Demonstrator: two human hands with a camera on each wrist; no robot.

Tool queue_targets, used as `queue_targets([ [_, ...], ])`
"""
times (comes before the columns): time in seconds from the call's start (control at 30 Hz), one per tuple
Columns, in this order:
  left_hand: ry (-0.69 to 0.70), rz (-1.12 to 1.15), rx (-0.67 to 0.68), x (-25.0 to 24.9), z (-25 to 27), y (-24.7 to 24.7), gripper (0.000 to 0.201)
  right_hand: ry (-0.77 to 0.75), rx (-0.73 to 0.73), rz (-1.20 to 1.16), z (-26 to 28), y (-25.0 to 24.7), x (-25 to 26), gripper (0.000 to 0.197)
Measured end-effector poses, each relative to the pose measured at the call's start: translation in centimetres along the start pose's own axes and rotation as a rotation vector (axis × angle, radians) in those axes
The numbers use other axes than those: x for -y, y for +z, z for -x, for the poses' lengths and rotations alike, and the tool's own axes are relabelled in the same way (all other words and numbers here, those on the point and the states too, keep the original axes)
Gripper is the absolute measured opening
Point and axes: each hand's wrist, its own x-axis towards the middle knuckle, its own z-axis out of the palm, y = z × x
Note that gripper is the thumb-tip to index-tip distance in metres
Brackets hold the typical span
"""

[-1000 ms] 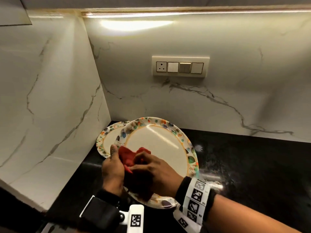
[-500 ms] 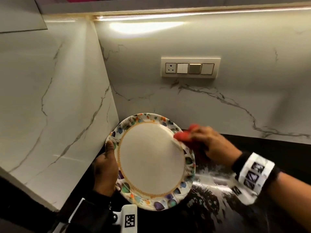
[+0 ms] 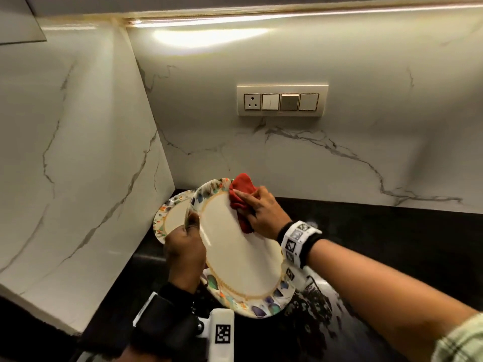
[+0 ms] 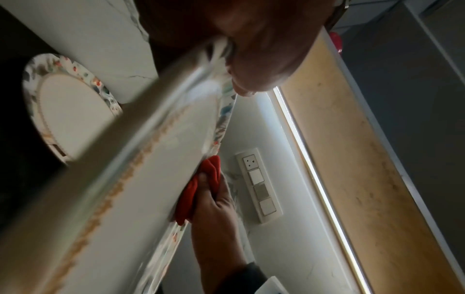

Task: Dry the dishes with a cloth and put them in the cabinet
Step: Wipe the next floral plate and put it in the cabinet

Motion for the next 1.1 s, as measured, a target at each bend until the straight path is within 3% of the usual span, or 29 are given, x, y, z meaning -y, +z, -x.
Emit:
queue_targets([
  [0.33, 0.034, -0.059, -0.009, 1.2, 1.1, 1.8, 0.056, 0.535, 0.065, -0.127, 7.6, 5.6, 1.1, 0.05],
  [0.43, 0.055, -0.042, -0.014, 1.0, 1.2, 2.0, 0.057, 0.592, 0.111, -0.14, 9.4, 5.9, 2.3, 0.052],
  [0.5, 0.063, -0.015, -0.028, 0.5, 1.0, 2.0, 0.053, 0.505, 0.087, -0.192, 10.7, 5.9, 3.4, 0.05],
  [0.63, 0.032, 0.055, -0.075, -0.5, 0.2, 1.7, 0.051, 0.111, 0.02, -0.258, 12.5, 4.9, 5.4, 0.055],
  [0.77, 0.002, 0.144, -0.072, -0.6, -0.8, 1.5, 0.054, -0.196, 0.063, -0.206, 13.3, 2.3, 6.0, 0.037],
  [0.9, -0.127, 0.138, -0.042, -0.5, -1.9, 1.7, 0.065, -0.297, 0.009, -0.058, 14.2, 1.4, 4.8, 0.042],
  [1.0, -0.206, 0.158, 0.025, -1.6, -2.1, 2.1, 0.069, -0.29, -0.032, 0.058, 13.9, 1.6, 4.4, 0.06],
  [1.1, -0.239, 0.188, 0.096, -3.1, -2.5, 2.2, 0.057, -0.248, -0.148, 0.139, 13.1, 0.8, 4.8, 0.067],
])
